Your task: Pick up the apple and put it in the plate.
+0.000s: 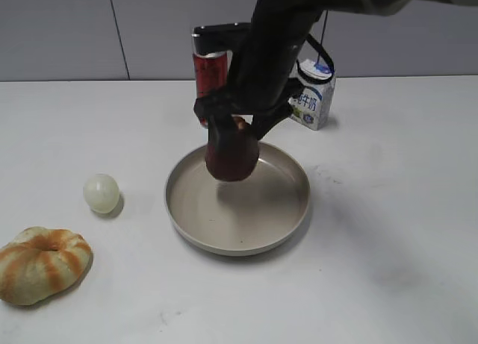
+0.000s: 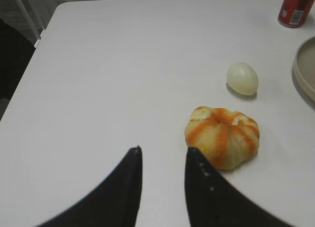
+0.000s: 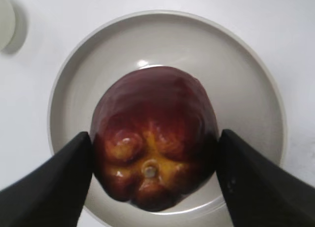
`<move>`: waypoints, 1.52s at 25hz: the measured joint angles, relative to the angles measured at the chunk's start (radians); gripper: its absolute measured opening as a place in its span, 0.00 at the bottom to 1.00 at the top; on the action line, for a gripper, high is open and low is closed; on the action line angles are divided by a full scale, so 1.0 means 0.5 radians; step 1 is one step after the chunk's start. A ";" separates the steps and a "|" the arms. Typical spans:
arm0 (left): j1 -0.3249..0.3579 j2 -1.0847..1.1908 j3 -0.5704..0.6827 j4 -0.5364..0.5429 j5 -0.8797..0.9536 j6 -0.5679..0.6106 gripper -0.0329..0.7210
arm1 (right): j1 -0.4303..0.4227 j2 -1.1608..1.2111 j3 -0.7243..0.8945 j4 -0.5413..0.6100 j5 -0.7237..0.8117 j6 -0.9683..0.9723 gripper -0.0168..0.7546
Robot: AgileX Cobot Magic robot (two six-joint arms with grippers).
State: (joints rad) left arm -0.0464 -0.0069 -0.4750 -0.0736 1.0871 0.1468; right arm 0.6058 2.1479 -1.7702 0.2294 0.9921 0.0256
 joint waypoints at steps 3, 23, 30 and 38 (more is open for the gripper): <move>0.000 0.000 0.000 0.000 0.000 0.000 0.36 | 0.000 0.100 0.002 0.000 0.012 0.000 0.74; 0.000 0.000 0.000 0.000 0.000 0.000 0.36 | -0.208 0.007 -0.380 -0.033 0.397 0.003 0.86; 0.000 0.000 0.000 0.000 0.000 0.000 0.36 | -0.739 -0.009 -0.469 -0.111 0.427 -0.001 0.85; 0.000 0.000 0.000 0.000 0.000 0.000 0.36 | -1.088 -0.181 -0.209 -0.141 0.427 -0.001 0.82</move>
State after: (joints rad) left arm -0.0464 -0.0069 -0.4750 -0.0736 1.0871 0.1468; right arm 0.0618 2.0576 -1.8749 0.1591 1.2056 0.0249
